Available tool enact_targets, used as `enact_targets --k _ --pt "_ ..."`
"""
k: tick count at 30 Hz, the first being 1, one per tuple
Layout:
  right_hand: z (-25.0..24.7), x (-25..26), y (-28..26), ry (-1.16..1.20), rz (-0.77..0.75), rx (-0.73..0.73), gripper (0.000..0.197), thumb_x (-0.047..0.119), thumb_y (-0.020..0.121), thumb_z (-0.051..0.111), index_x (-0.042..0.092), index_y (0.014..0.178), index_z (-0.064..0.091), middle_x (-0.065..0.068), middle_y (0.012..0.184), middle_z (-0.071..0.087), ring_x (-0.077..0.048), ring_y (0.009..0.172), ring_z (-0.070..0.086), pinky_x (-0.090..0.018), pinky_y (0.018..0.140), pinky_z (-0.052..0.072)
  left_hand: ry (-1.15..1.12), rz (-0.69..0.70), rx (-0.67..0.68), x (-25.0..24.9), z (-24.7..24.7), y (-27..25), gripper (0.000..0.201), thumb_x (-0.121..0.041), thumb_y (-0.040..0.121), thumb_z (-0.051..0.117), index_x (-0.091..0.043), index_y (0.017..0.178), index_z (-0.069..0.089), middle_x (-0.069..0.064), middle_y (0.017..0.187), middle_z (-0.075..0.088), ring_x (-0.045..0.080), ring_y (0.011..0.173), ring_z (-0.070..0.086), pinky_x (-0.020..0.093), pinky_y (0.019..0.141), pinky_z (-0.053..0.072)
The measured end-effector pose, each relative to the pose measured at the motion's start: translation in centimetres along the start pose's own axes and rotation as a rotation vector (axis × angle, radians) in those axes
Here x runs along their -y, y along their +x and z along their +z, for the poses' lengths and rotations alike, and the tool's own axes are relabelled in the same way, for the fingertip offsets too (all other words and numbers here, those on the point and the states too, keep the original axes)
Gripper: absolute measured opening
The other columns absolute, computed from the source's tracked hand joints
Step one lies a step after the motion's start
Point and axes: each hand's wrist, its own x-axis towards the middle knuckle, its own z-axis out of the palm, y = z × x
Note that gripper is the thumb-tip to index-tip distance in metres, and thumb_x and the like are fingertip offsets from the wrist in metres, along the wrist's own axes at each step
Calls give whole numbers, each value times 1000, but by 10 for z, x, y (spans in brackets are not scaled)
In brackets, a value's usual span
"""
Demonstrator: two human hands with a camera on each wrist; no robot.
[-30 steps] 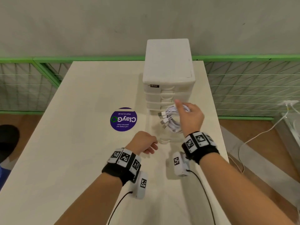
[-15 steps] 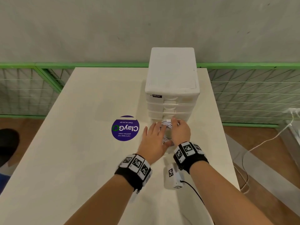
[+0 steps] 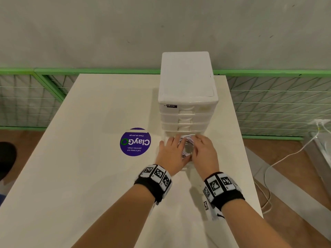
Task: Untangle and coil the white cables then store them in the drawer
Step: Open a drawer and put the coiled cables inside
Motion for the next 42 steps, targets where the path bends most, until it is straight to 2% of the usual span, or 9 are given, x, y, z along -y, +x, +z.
enact_targets --k 5,8,13,17,23,25,29,34,42 --pt "-6 -23 -9 -368 -108 440 85 51 84 -22 11 148 16 -1 156 18 -16 146 4 -45 116 -5 -36 -19 146 0 1 4 80 -62 84 10 -19 152 7 5 161 2 21 147 7 53 114 10" --pt "-9 -29 -12 -392 -172 496 92 53 77 -31 13 149 10 -1 158 8 -19 146 -2 -43 115 -11 -196 -52 134 5 2 4 61 -44 100 19 -14 152 6 4 161 0 17 148 -1 49 116 -4" --pt "-13 -33 -14 -465 -249 519 65 45 98 1 13 143 33 -11 151 30 -29 139 31 -52 110 18 -327 -68 -91 17 -1 0 47 -30 98 41 -14 142 38 1 151 31 17 138 31 49 116 11" --pt "-19 -32 -13 -544 -287 554 70 62 93 9 20 140 38 -11 144 44 -29 132 43 -59 99 40 -526 -128 -461 30 -24 -1 24 -18 94 52 -9 109 68 10 103 65 25 90 62 42 87 47" --pt "-19 -29 -16 -516 -351 551 61 54 95 3 24 140 32 -14 138 50 -36 122 53 -57 95 44 -917 -464 -659 43 -98 14 28 -29 101 37 -8 102 55 -3 79 57 14 73 53 26 69 38" --pt "-20 -29 -18 -513 -385 529 57 51 97 4 26 140 32 -13 137 51 -37 121 53 -56 95 44 -1069 -441 -618 43 -120 23 42 -42 99 36 -8 121 50 -7 85 55 5 77 53 25 76 39" --pt "-20 -29 -15 -549 -424 533 55 48 98 3 27 139 31 -11 133 56 -38 119 55 -55 95 45 -1194 -327 -303 43 -139 40 68 -54 93 44 -26 149 18 0 141 45 10 124 43 24 98 30" --pt "-22 -32 -2 -592 -464 560 49 48 94 18 27 135 37 -10 122 64 -38 111 60 -51 91 50 -1127 -273 -204 47 -139 45 78 -49 92 51 -28 152 7 -6 145 41 11 128 40 21 98 28" --pt "-13 -11 24 -688 -461 231 51 14 63 74 12 113 64 -8 95 64 -26 83 61 -35 74 51 -1090 -258 -184 47 -137 46 79 -54 90 50 -29 152 8 -5 146 42 16 131 42 27 100 33"
